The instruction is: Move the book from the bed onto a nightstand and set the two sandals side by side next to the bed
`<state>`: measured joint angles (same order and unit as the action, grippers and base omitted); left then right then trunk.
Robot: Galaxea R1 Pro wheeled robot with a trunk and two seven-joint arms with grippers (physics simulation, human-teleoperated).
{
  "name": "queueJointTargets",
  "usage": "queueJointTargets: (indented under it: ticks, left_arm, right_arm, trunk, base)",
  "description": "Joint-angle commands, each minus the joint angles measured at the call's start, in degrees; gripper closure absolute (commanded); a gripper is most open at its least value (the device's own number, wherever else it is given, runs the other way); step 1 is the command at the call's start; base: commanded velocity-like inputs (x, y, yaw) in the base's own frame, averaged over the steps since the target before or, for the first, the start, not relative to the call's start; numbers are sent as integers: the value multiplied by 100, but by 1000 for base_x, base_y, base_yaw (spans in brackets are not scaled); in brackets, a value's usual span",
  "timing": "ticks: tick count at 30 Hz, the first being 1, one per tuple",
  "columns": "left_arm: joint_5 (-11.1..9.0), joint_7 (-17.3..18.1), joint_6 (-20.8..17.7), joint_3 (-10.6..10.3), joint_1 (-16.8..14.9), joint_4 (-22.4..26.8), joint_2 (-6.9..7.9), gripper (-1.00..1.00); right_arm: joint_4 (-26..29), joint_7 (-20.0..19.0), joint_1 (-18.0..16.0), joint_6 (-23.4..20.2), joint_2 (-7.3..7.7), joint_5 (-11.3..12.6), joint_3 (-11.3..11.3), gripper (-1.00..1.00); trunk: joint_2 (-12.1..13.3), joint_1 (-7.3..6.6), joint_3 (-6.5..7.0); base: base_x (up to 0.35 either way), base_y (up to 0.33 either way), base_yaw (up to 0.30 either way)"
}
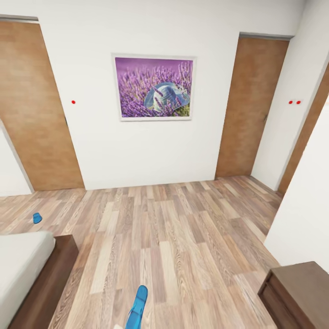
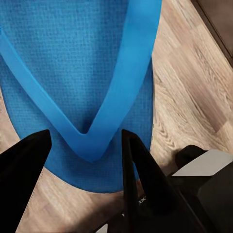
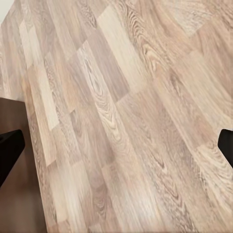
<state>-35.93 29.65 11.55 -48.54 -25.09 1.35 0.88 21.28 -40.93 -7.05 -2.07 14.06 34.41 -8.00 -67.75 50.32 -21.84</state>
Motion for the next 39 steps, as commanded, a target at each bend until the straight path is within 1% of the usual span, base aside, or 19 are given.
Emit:
queueJointTargets:
  ticks: [1,4,10,23,31,39]
  left_arm:
    - [-43,15,23,-41,-5,-3,0,100]
    - [-42,14,23,-41,-5,-3,-1,100]
    - [-44,14,23,-41,-5,-3,-1,100]
    - [-42,14,23,-41,-5,-1,-1,100]
    - [-45,14,23,-41,-5,-3,-1,100]
    - [-46,14,23,-41,-5,-3,-1,100]
  right_arm:
    - [-5,-25,-2,-22,-1,40,-9,-100]
    - [-6,-28,-1,-22,0,40,-9,-100]
    - [-9,-26,-3,23,-13,40,-9,-100]
    - [-10,-20,-2,84,-34,40,-9,-100]
    - [-10,-20,-5,85,-26,40,-9,-100]
    - [-10,-20,-1,91,-42,40,-9,-100]
  trunk:
    - [-3,3,-6]
    - [-3,3,-6]
    - [-3,3,-6]
    - [-3,3,-6]
    - [-3,3,-6]
    - [-3,3,-6]
  base:
    - [294,-133,243]
    - [293,-133,160]
    - [293,-109,24]
    - [301,-8,9]
    - [305,0,209]
    - [305,0,27]
